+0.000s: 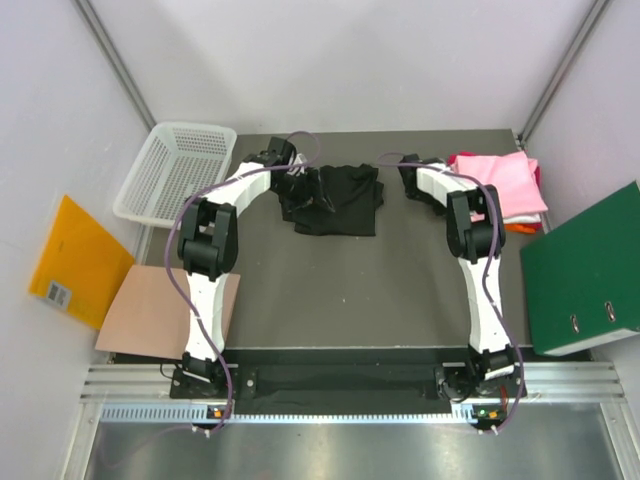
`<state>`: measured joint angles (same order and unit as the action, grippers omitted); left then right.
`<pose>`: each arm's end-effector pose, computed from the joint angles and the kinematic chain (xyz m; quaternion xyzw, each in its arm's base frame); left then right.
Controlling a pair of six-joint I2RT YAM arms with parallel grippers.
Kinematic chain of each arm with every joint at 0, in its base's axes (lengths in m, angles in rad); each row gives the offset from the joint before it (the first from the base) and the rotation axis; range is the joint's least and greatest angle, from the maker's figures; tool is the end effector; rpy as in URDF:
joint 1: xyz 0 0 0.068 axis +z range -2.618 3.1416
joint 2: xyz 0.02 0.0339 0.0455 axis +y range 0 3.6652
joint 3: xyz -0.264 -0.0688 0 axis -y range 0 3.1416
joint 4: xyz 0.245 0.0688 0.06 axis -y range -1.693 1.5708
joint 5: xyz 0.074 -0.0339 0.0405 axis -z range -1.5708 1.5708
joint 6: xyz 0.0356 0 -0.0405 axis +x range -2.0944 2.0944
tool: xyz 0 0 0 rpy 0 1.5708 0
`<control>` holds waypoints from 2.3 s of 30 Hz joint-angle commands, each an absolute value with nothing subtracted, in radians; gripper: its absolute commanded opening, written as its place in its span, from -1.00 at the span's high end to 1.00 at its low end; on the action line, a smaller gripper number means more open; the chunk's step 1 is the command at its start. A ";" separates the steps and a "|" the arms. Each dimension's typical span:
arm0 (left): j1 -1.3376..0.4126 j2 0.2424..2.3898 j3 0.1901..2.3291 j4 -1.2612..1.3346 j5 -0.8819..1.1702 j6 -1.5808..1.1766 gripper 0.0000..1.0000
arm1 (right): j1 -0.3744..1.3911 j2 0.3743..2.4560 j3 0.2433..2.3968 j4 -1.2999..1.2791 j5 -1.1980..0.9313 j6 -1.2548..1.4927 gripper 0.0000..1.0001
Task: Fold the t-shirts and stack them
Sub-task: Put the neatly folded tshirt into the corner of the board with the right arm
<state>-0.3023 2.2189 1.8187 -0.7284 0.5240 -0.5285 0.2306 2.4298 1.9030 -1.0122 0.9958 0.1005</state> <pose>0.4465 -0.1579 0.1890 -0.0499 0.9428 -0.3167 0.0918 0.4593 0.0772 0.1213 -0.0495 0.8771 -0.4687 0.0925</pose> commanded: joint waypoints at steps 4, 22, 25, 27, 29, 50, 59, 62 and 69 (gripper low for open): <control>-0.281 2.183 1.867 -0.746 0.505 -0.512 -0.97 | 0.455 2.385 1.994 -1.061 0.802 0.115 1.00; -0.222 2.120 1.855 -0.756 0.276 -0.388 -0.98 | 0.560 2.235 2.002 -1.074 0.589 0.249 -0.34; -0.222 2.149 1.842 -0.726 0.297 -0.411 -0.98 | 0.554 2.159 2.003 -1.013 0.519 0.244 -0.72; -0.224 2.163 1.824 -0.658 0.317 -0.435 -0.98 | 0.546 2.128 2.000 -0.990 0.454 0.255 -0.80; -0.224 2.190 1.822 -0.611 0.339 -0.449 -0.98 | 0.525 2.089 1.984 -0.944 0.370 0.268 -0.82; -0.204 2.385 1.944 -0.681 0.252 -0.532 1.00 | 0.365 2.111 1.681 -0.482 -0.451 0.560 -0.94; -0.172 2.349 1.950 -0.721 0.218 -0.514 1.00 | 0.367 2.175 1.747 -0.512 -0.387 0.581 -0.96; -0.156 2.344 1.950 -0.721 0.225 -0.509 1.00 | 0.367 2.166 1.746 -0.509 -0.365 0.575 -0.97; -0.146 2.365 1.976 -0.729 0.250 -0.503 1.00 | 0.367 2.226 1.769 -0.477 -0.318 0.572 -0.97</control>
<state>-0.1749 2.3775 1.9694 -0.6609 0.3260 -0.5438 0.3599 2.1921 1.7176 -0.5392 -0.3584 0.5709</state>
